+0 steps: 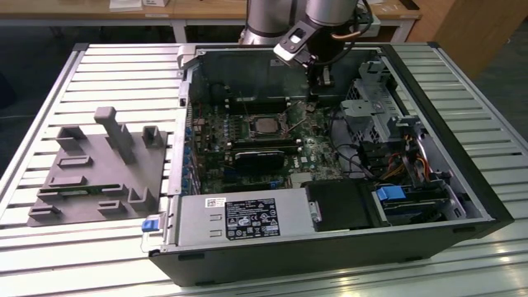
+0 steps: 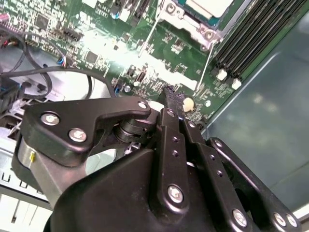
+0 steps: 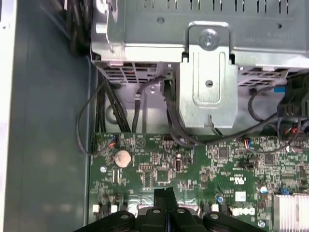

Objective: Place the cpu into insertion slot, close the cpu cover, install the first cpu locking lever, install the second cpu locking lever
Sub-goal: 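Close the cpu cover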

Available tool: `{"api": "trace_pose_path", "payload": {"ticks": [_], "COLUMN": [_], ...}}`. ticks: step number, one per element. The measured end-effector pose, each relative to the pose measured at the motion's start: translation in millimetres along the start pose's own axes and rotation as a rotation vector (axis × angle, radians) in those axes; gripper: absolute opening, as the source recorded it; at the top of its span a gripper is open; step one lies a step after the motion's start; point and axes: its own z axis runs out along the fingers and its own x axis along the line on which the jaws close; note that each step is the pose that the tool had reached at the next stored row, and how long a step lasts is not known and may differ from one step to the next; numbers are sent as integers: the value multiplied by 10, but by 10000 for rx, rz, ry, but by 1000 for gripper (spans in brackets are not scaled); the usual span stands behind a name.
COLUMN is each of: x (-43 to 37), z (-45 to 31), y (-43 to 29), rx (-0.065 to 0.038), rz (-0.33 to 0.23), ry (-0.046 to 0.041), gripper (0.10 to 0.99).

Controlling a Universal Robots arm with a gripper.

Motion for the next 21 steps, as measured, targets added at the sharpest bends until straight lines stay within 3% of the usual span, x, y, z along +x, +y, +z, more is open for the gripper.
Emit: {"api": "trace_pose_path", "payload": {"ticks": [3,9,21], "x": [3,3,6], "z": [1,13,178], "y": [36,43,77], "rx": [0,5,53], "rz": [0,-1,-2], "ry": [-1,2,-41], "gripper": [102,102,102]}}
